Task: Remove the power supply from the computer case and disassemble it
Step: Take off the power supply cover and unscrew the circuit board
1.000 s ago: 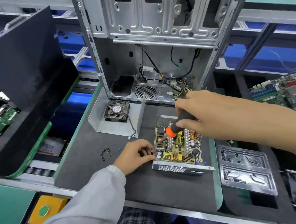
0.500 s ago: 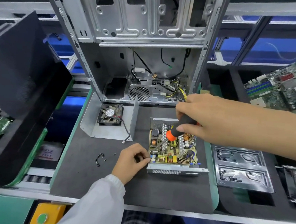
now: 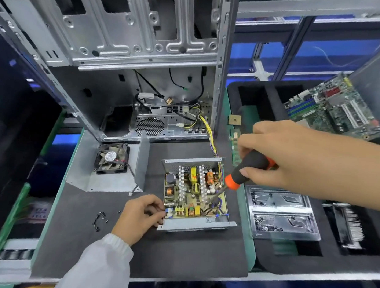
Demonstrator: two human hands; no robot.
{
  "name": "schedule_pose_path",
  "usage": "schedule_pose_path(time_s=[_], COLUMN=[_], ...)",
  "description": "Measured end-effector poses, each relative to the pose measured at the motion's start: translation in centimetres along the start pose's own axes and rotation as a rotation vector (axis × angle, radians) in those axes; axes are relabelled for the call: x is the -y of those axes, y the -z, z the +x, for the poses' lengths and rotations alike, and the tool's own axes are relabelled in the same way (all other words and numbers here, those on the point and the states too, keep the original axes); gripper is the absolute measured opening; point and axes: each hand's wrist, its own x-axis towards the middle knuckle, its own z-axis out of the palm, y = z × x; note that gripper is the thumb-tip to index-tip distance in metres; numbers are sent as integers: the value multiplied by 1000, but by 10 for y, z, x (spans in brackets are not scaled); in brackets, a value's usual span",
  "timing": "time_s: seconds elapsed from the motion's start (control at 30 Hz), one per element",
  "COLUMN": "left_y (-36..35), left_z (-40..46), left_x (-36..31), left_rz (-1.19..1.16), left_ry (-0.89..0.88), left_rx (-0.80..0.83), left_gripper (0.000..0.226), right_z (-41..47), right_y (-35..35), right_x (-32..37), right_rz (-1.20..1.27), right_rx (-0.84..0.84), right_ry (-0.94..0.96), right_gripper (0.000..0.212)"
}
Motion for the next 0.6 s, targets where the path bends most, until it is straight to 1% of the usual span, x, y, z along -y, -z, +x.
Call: schedule_pose_path(time_s=[0.07, 0.2, 0.27, 0.33, 0.47, 0.6], left_y=[1, 8, 16, 22, 22, 15], left_z=[0, 2, 6, 11, 14, 17], left_x=[1, 5, 0, -10, -29, -34], left_rz=[7, -39, -95, -201, -330, -388], left_ry=[15, 53, 43, 10, -64, -48], left_rx=[7, -25, -65, -80, -25, -3], left_gripper=[18, 18, 15, 13, 15, 22], right_z=[-4, -9, -9, -6, 2, 12], right_y=[-4, -7, -10, -15, -29, -44], right_x=[-6, -13, -14, -12, -1, 4], right_rz=[6, 62, 84, 94, 36, -99], right_rx=[-3, 22, 44, 70, 88, 86], right_ry=[-16, -43, -34, -16, 33, 54], right_gripper=[24, 35, 37, 38, 24, 24])
